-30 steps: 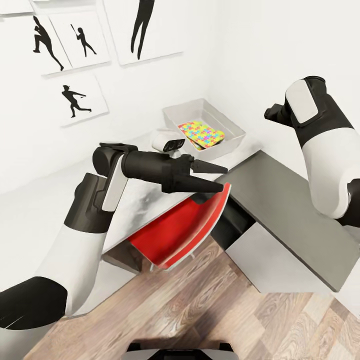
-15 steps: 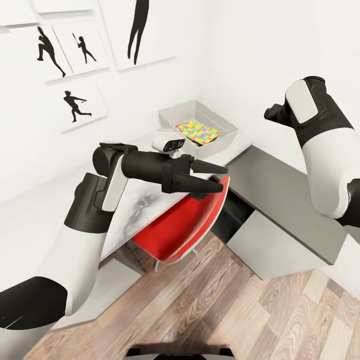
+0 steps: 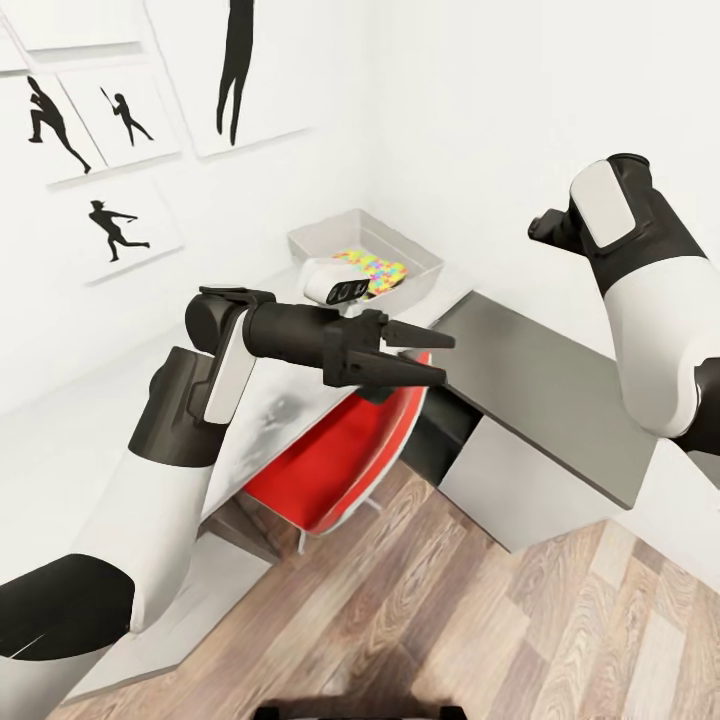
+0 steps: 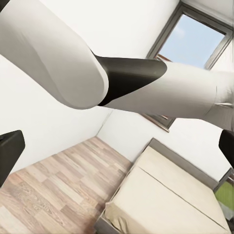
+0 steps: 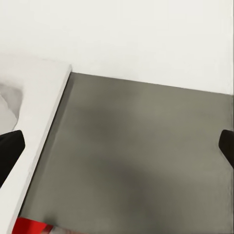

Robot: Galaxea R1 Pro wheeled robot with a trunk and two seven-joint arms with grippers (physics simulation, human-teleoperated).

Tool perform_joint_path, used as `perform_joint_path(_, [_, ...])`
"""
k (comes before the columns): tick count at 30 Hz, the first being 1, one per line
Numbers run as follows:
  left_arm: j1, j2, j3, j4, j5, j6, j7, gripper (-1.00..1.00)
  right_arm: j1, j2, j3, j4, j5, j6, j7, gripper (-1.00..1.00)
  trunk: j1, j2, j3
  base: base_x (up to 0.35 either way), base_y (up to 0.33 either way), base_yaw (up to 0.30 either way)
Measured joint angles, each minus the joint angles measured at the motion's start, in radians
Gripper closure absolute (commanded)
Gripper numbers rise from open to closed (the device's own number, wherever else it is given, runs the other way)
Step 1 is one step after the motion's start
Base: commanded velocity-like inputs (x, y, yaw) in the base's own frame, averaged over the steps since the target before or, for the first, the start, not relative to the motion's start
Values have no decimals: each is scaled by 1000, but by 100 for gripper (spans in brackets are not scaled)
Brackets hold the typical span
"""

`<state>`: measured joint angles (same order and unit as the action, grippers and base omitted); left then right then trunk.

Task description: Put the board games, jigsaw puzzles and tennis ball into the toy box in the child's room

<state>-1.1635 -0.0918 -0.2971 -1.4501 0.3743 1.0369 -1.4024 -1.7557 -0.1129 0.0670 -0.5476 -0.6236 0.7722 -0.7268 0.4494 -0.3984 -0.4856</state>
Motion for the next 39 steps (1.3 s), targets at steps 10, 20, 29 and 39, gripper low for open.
perform_joint_path(10, [1, 0, 0, 0, -1, 0, 0, -100, 1, -1, 0, 2, 0, 0, 0, -100, 0, 0, 15, 0, 0, -176])
perform_joint_path(20, [2, 0, 0, 0, -1, 0, 0, -100, 2, -5, 0, 7, 0, 0, 0, -100, 0, 0, 31, 0, 0, -176])
perform_joint_path(29, [2, 0, 0, 0, -1, 0, 0, -100, 2, -23, 1, 9, -2, 3, 0, -100, 0, 0, 45, 0, 0, -176])
perform_joint_path(39, [11, 3, 0, 1, -1, 0, 0, -100, 14, -34, 0, 33, -2, 6, 1, -100, 0, 0, 60, 0, 0, -176])
